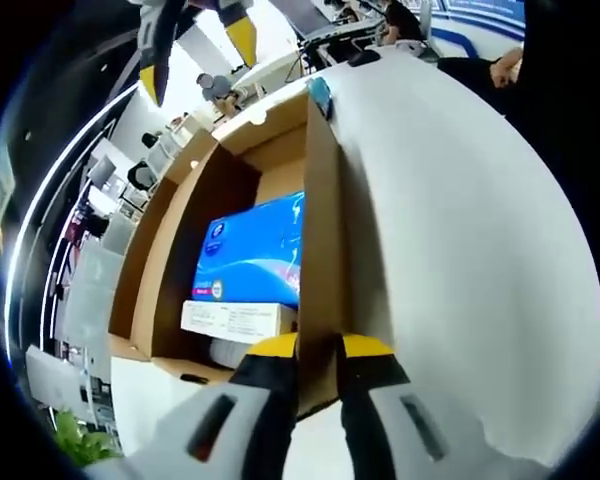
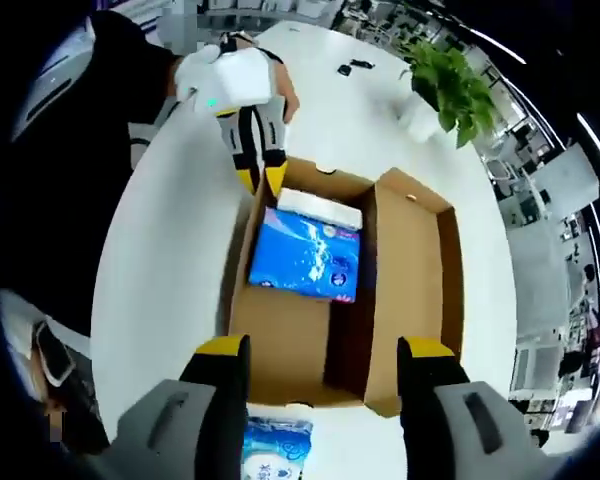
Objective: Operate the shoe box by opening the lid, removing the specified soft item, and placing it in the target area until the item is outside and the box remains undamaged.
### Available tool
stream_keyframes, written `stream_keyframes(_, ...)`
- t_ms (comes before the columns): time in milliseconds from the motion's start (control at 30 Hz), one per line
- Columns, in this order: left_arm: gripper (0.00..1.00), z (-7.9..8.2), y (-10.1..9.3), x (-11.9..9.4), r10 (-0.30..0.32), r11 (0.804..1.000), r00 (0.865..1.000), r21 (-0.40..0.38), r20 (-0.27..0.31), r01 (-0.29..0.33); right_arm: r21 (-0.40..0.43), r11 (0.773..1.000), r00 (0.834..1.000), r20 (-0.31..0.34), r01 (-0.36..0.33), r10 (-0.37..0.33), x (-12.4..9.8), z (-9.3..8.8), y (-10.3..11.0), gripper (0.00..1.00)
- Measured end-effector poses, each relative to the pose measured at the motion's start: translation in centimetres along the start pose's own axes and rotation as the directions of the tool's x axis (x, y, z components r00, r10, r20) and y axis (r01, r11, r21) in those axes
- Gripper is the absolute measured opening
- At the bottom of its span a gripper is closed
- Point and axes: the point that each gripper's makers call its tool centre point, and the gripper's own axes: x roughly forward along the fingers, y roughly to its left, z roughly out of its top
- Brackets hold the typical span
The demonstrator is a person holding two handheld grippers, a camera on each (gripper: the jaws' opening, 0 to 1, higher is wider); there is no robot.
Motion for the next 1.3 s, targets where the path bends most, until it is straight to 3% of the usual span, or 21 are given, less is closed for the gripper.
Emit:
stream_keyframes(233,0.13,0.0,0.2,0.2,0.0,1.0,1.0,0.02,0.011,0.0,-0.171,0.984,0.999,-0.003,-0.046,0.046,1.9,1.9,0.4,0.61)
stream_keyframes(433,0.13,0.1,0.3,0.2,0.0,1.0,0.999,0.022,0.038,-0.001,-0.203,0.976,0.996,0.024,-0.078,0.084,2.9,3.3,0.8,0.62)
stream_keyframes(567,0.13,0.1,0.2,0.2,-0.004,0.999,0.999,0.033,0.05,0.002,-0.279,0.957,0.994,0.042,-0.081,0.096,3.9,4.1,0.7,0.62)
stream_keyframes(633,0.13,0.2,0.2,0.3,-0.004,0.999,0.999,0.035,0.052,0.002,-0.345,0.935,0.995,0.032,-0.076,0.093,4.5,4.3,0.6,0.62)
stream_keyframes(700,0.13,0.2,0.2,0.2,-0.007,0.999,0.998,0.037,0.057,0.004,-0.366,0.928,0.996,0.02,-0.072,0.085,5.0,4.3,0.4,0.62)
stream_keyframes(867,0.13,0.3,0.2,0.2,-0.013,1.0,0.997,0.026,0.07,0.011,-0.5,0.861,0.996,-0.058,-0.094,0.075,6.6,3.5,0.4,0.62)
stream_keyframes(933,0.12,0.3,0.2,0.2,-0.013,1.0,0.997,0.024,0.071,0.012,-0.566,0.819,0.995,-0.084,-0.092,0.054,7.1,3.1,0.1,0.64)
stream_keyframes(1000,0.12,0.3,0.2,0.2,-0.014,1.0,0.997,0.024,0.07,0.012,-0.64,0.761,0.991,-0.131,-0.105,0.027,7.7,2.4,-0.1,0.65)
stream_keyframes(1033,0.12,0.3,0.2,0.2,-0.014,1.0,0.998,0.023,0.069,0.012,-0.655,0.747,0.99,-0.138,-0.114,0.03,7.9,2.2,0.0,0.65)
stream_keyframes(1133,0.12,0.3,0.1,0.2,-0.013,1.0,0.998,0.02,0.068,0.012,-0.661,0.74,0.991,-0.116,-0.124,0.062,8.6,2.7,0.6,0.69)
stream_keyframes(1233,0.12,0.3,0.1,0.2,-0.012,1.0,0.998,0.02,0.066,0.011,-0.708,0.695,0.991,-0.115,-0.127,0.064,9.4,3.2,0.6,0.71)
stream_keyframes(1300,0.12,0.3,0.1,0.2,-0.012,1.0,0.998,0.02,0.066,0.011,-0.719,0.68,0.989,-0.127,-0.141,0.071,10.1,3.1,0.8,0.71)
